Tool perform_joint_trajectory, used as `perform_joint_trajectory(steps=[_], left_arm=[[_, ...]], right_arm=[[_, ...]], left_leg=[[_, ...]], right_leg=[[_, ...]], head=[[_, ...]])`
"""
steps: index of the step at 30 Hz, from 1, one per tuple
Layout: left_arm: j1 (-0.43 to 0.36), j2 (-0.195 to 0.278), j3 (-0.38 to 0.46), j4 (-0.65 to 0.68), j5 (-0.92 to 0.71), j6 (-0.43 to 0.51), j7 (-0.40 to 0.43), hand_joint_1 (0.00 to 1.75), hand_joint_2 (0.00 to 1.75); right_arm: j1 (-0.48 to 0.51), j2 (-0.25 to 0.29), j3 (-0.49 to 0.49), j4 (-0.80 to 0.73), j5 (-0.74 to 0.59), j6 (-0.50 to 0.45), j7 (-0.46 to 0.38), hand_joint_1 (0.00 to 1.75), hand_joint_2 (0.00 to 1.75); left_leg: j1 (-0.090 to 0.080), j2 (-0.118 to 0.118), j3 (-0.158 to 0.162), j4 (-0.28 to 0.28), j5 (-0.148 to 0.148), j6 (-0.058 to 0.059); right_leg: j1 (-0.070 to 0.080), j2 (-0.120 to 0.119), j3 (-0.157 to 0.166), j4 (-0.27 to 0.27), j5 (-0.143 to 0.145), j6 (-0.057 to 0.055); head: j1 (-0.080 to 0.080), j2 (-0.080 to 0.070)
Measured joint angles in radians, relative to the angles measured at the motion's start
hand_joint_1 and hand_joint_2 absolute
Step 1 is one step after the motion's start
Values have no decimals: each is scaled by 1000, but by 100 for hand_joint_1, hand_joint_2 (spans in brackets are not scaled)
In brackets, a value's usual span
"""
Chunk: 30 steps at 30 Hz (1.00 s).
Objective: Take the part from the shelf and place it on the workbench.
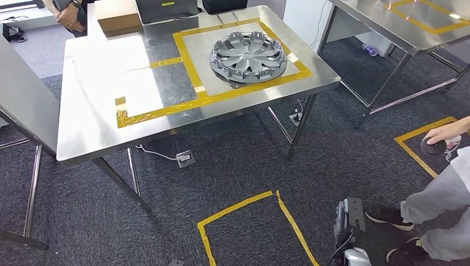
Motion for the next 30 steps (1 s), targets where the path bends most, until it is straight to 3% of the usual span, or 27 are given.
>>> perform_joint_trajectory(steps=[12,21,26,30], left_arm=[[-2,0,0,-2,-11,1,0,0,0],[-3,0,0,-2,-19,2,1,0,0],[-4,0,0,-2,-31,2,7,0,0],[-5,0,0,-2,-37,2,8,0,0]], right_arm=[[96,45,-8,46,44,13,56,0,0],[113,60,-24,59,34,21,63,0,0],[120,66,-53,65,2,36,75,0,0],[132,71,-75,69,-5,37,81,0,0]], left_leg=[[0,2,0,0,-1,-1],[-2,2,-1,1,-1,0],[-7,2,-2,5,-3,3],[-10,4,-3,6,1,13]], right_leg=[[0,1,-1,1,-1,-1],[-1,2,-1,1,0,0],[-4,1,-1,1,2,4],[-8,4,0,-2,7,14]], head=[[0,0],[0,0],[0,0],[0,0]])
